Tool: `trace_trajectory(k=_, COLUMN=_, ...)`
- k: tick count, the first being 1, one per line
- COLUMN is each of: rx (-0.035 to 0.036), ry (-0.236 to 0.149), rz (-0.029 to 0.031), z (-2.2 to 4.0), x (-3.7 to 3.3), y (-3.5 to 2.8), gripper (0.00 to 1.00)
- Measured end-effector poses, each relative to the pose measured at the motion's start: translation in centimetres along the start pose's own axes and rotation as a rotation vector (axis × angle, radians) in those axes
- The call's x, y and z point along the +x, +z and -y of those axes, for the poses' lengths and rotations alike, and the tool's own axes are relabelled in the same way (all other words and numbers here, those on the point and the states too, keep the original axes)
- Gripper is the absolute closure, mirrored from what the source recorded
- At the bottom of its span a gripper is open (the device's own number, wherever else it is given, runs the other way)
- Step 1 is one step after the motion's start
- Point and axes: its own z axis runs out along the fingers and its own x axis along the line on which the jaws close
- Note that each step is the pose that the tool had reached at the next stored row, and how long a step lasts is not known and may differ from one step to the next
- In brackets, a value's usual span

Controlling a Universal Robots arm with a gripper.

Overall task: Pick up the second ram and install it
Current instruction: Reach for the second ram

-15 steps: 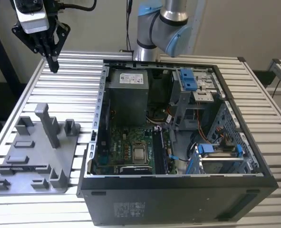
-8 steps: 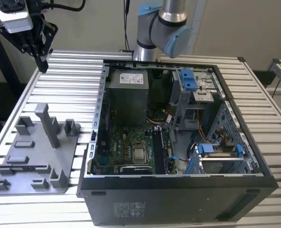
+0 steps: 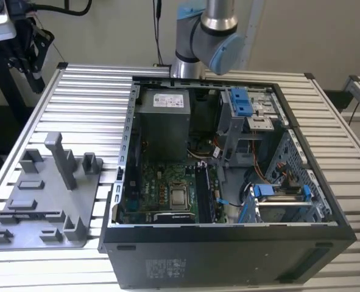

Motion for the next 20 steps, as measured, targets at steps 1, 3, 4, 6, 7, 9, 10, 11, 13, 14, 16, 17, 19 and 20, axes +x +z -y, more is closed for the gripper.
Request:
trace_trajectory(k=1, rx=0.0, ry=0.0, rz=-0.0001, z=0.04, x=0.45, y=0.01, gripper=0.89)
trace_trajectory(k=3, rx=0.0001, ry=0.0, rz=-0.0001, z=0.12, x=1.33, y=0.03, gripper=0.89)
trace_trajectory(k=4, rx=0.0, ry=0.0, rz=0.0001, z=0.16, x=1.81, y=0.04, gripper=0.89)
trace_trajectory(k=6, rx=-0.0001, ry=0.0, rz=0.0013, z=0.24, x=2.71, y=0.04, gripper=0.89)
trace_trajectory(k=7, rx=-0.0002, ry=0.0, rz=0.0022, z=0.27, x=3.11, y=0.04, gripper=0.89)
trace_trajectory(k=9, rx=-0.0003, ry=0.0, rz=0.0026, z=0.27, x=3.36, y=0.04, gripper=0.89)
trace_trajectory(k=10, rx=-0.0002, ry=0.0, rz=0.0027, z=0.27, x=3.36, y=0.04, gripper=0.89)
trace_trajectory(k=11, rx=-0.0003, ry=0.0, rz=0.0027, z=0.27, x=3.36, y=0.04, gripper=0.89)
trace_trajectory(k=13, rx=-0.0002, ry=0.0, rz=0.0027, z=0.35, x=3.45, y=0.03, gripper=0.89)
trace_trajectory(k=14, rx=-0.0003, ry=0.0, rz=0.0028, z=0.49, x=3.57, y=0.04, gripper=0.89)
trace_trajectory(k=16, rx=-0.0002, ry=0.0, rz=0.0028, z=0.94, x=3.9, y=0.05, gripper=0.89)
trace_trajectory(k=17, rx=-0.0003, ry=0.0, rz=0.0029, z=1.29, x=3.99, y=0.06, gripper=0.89)
trace_trajectory(k=19, rx=-0.0003, ry=0.0, rz=0.0029, z=2.09, x=3.99, y=0.05, gripper=0.89)
trace_trajectory(k=20, rx=-0.0003, ry=0.0, rz=0.0029, z=2.52, x=3.96, y=0.04, gripper=0.89)
